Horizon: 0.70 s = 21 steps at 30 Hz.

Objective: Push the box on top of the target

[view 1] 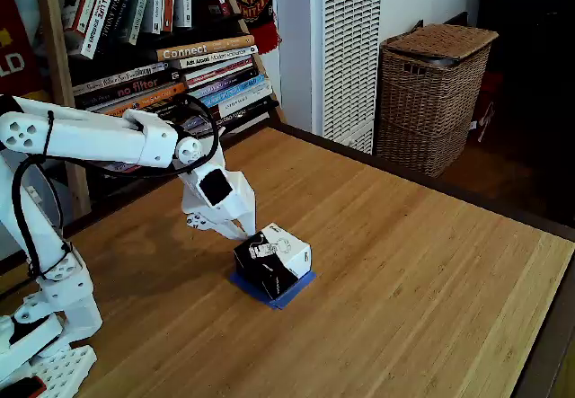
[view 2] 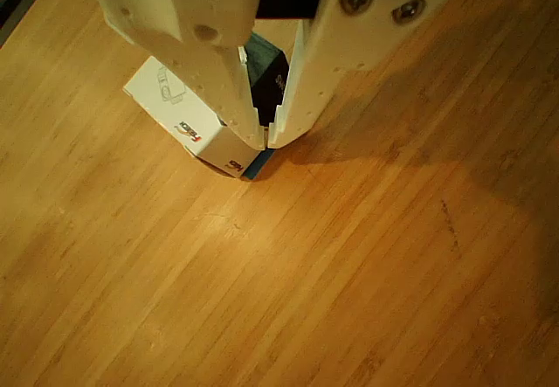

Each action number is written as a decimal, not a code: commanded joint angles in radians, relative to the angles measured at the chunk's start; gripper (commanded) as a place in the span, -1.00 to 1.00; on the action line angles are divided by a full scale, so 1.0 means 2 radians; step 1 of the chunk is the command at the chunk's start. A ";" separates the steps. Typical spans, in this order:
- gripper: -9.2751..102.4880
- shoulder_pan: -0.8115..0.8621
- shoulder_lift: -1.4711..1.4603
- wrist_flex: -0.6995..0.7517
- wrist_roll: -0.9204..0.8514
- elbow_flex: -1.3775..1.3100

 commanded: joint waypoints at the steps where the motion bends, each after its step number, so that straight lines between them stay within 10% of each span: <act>1: -0.83 0.005 0.012 0.005 -0.002 -0.015; 21: -0.83 0.015 0.010 0.006 -0.011 -0.015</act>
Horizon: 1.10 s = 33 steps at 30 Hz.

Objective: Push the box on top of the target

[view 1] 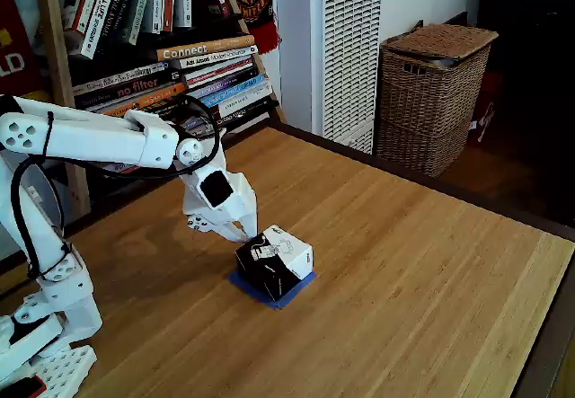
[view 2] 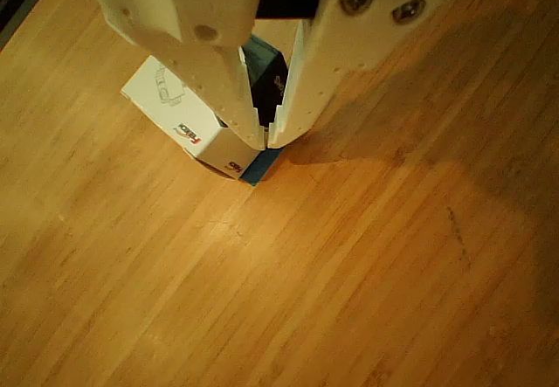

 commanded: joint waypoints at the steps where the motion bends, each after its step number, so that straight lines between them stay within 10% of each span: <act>1: -0.83 0.005 0.010 0.003 -0.005 -0.014; 21: -0.83 0.006 0.010 0.005 -0.005 -0.013; 33: -0.83 -0.048 0.009 0.087 0.137 -0.098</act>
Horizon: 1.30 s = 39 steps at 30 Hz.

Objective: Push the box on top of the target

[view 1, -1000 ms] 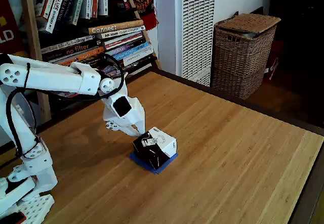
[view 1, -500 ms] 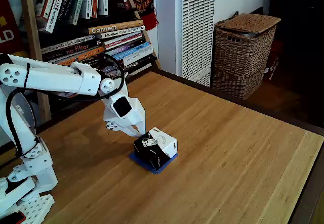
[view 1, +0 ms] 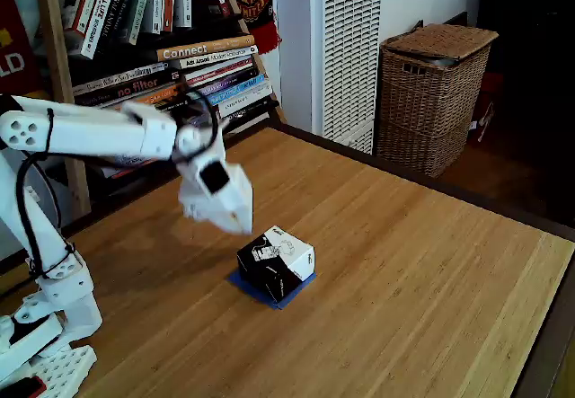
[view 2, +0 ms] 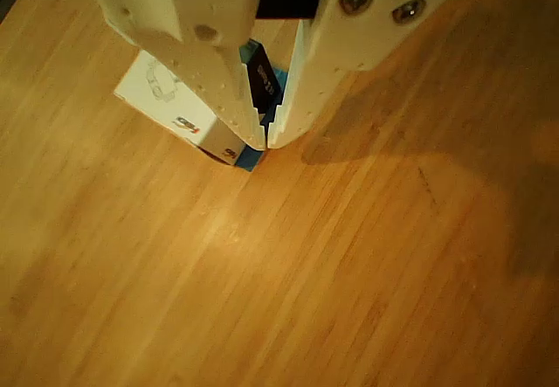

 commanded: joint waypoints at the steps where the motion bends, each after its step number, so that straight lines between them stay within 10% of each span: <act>1: -0.83 -0.014 0.009 0.035 0.035 -0.048; 24: -0.84 0.040 0.351 0.100 0.430 0.123; 39: -0.84 0.061 0.556 0.125 0.506 0.246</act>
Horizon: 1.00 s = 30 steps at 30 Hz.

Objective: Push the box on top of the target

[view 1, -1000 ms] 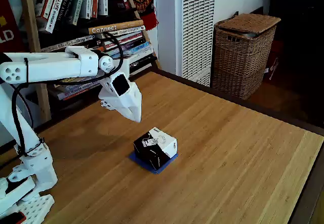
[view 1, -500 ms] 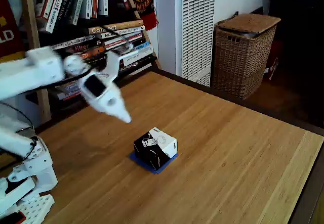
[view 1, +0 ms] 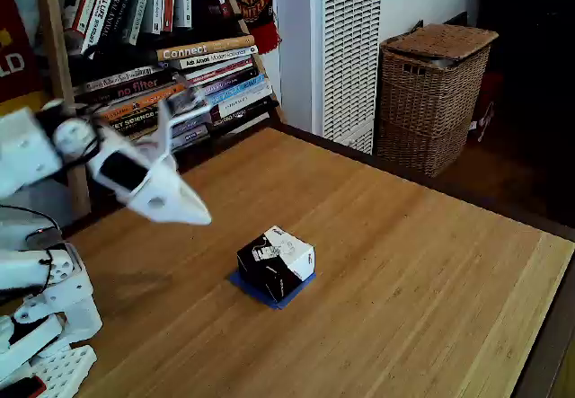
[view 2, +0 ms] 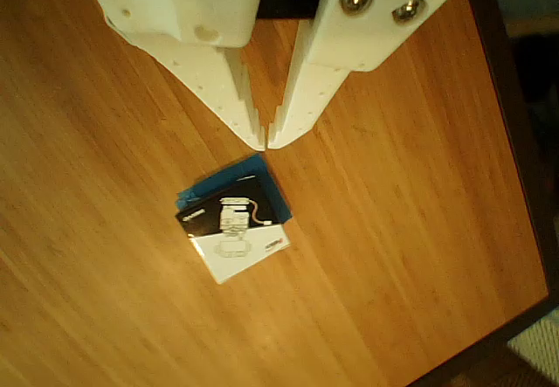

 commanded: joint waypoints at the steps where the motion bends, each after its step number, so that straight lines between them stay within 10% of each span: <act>1: -0.84 0.000 0.053 0.005 0.009 0.024; 30: -0.84 -0.002 0.307 0.059 0.037 0.202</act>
